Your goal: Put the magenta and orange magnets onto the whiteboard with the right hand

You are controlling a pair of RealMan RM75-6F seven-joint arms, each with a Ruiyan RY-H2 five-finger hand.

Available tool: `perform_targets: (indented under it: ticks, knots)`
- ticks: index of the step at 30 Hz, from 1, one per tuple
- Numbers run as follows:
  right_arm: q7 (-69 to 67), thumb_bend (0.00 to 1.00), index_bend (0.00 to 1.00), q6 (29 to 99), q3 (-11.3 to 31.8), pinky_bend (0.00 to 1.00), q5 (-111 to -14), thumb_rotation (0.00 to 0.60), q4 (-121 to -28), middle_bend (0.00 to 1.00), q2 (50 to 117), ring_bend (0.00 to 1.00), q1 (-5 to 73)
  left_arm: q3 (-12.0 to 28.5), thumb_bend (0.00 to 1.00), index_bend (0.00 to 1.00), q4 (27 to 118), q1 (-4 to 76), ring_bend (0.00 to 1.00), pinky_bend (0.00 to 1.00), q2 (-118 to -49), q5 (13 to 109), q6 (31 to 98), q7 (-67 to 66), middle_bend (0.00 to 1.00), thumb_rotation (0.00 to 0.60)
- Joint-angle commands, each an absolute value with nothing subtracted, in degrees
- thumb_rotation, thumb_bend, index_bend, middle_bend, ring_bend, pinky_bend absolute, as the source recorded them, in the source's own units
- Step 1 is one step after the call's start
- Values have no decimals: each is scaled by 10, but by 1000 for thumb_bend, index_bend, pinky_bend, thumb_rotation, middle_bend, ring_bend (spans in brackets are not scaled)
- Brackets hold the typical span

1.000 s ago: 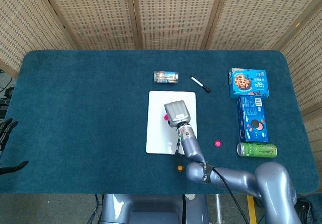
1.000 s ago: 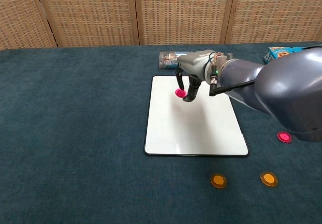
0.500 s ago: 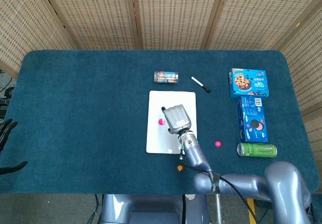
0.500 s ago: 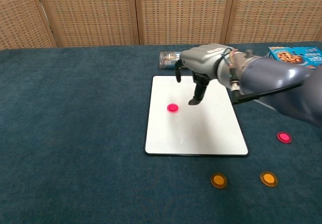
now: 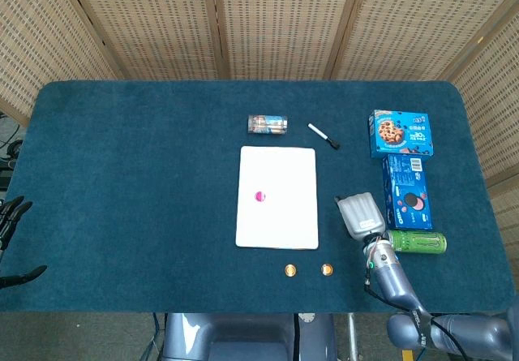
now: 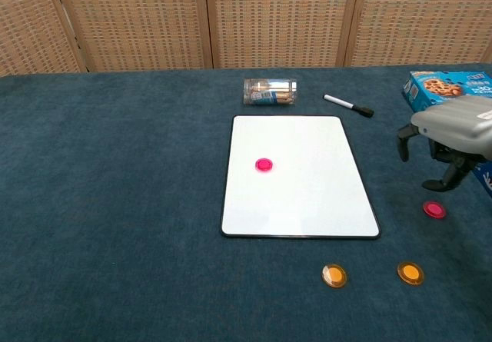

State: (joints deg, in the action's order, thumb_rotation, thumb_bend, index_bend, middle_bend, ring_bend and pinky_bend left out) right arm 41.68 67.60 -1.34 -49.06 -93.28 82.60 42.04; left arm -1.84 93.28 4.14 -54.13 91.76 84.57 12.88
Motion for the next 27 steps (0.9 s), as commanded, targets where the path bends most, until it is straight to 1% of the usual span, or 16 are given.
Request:
perform_targets:
  ticks: [1, 7, 14, 27]
  knots:
    - [397, 338, 381, 670, -21, 1000, -506, 600, -920, 991, 828, 1000, 404, -19, 0, 0, 935, 42, 0, 0, -542, 917, 845, 124, 0, 600]
    - [387, 343, 392, 667, -23, 1000, -526, 600, -910, 991, 835, 1000, 391, -19, 0, 0, 935, 41, 0, 0, -543, 915, 844, 122, 0, 600]
    - [385, 350, 400, 654, -34, 1000, -538, 600, -893, 991, 849, 1000, 371, -19, 0, 0, 935, 42, 0, 0, -543, 914, 842, 122, 0, 600]
    - [385, 350, 400, 641, -23, 1000, -565, 600, -855, 991, 870, 1000, 356, -20, 0, 0, 934, 42, 0, 0, -542, 914, 844, 125, 0, 600]
